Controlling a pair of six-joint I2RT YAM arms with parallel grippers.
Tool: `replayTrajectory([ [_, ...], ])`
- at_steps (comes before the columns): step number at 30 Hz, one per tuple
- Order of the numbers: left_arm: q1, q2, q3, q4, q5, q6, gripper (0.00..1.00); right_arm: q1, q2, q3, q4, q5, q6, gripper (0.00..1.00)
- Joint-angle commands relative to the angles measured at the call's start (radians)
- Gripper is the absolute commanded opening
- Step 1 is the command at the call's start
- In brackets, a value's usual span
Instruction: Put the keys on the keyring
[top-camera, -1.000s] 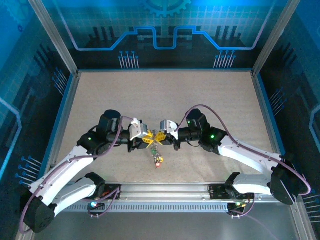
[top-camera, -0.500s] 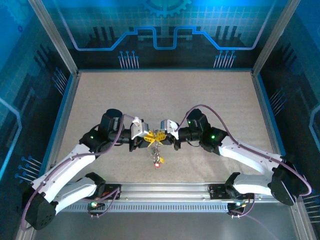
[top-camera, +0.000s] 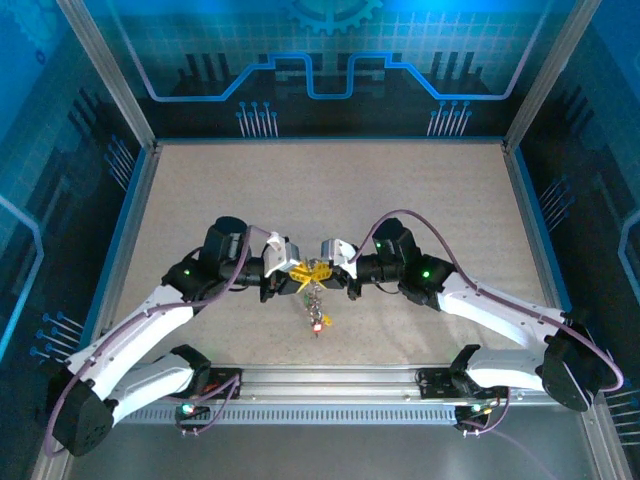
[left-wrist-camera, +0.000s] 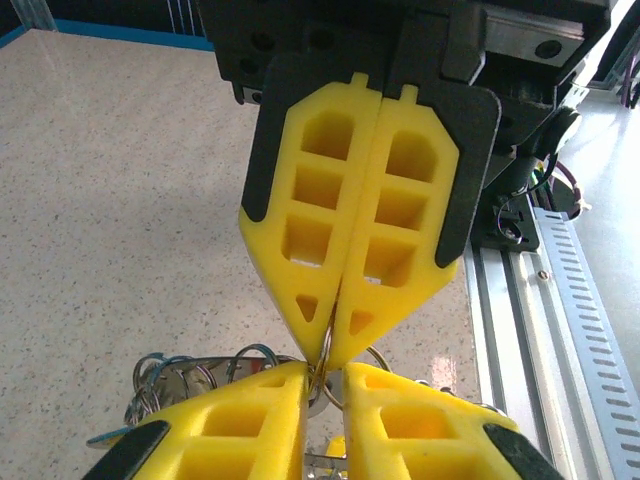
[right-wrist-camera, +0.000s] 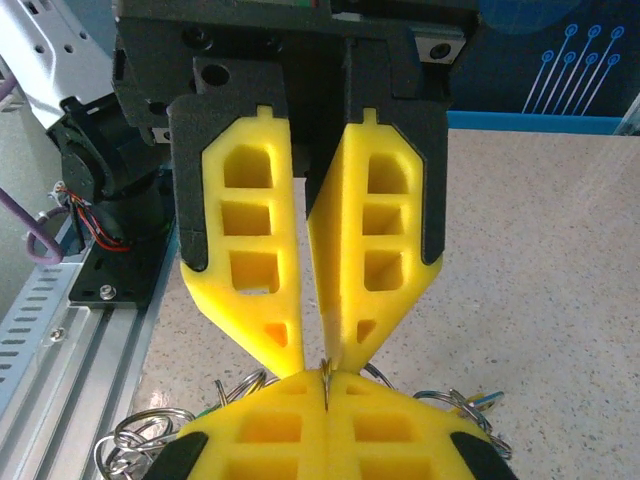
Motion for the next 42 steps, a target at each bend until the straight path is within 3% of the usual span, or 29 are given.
replayTrajectory([
  [1, -0.006, 0.013, 0.014, 0.017, 0.011, -0.016, 0.19, 0.021, -0.03, 0.015, 0.068, -0.021, 0.002, 0.0],
  [7, -0.006, 0.016, 0.013, 0.017, 0.014, -0.018, 0.21, 0.021, -0.03, 0.01, 0.078, -0.018, 0.005, 0.0],
  [15, -0.006, 0.019, 0.014, 0.091, 0.008, -0.092, 0.0, 0.051, -0.012, 0.029, 0.024, 0.007, -0.046, 0.0],
  [21, -0.006, 0.017, 0.011, 0.075, -0.035, -0.093, 0.0, 0.051, -0.014, 0.027, 0.018, 0.025, -0.049, 0.01],
  [25, -0.006, 0.006, 0.014, 0.065, -0.107, -0.112, 0.0, 0.038, -0.036, 0.024, -0.031, 0.013, -0.088, 0.14],
  [29, -0.006, 0.01, 0.04, 0.008, -0.114, -0.07, 0.0, 0.023, -0.043, 0.046, -0.131, 0.001, -0.145, 0.21],
  [42, -0.034, 0.043, 0.137, -0.147, -0.126, 0.096, 0.0, -0.022, -0.016, 0.126, -0.26, 0.012, -0.177, 0.28],
])
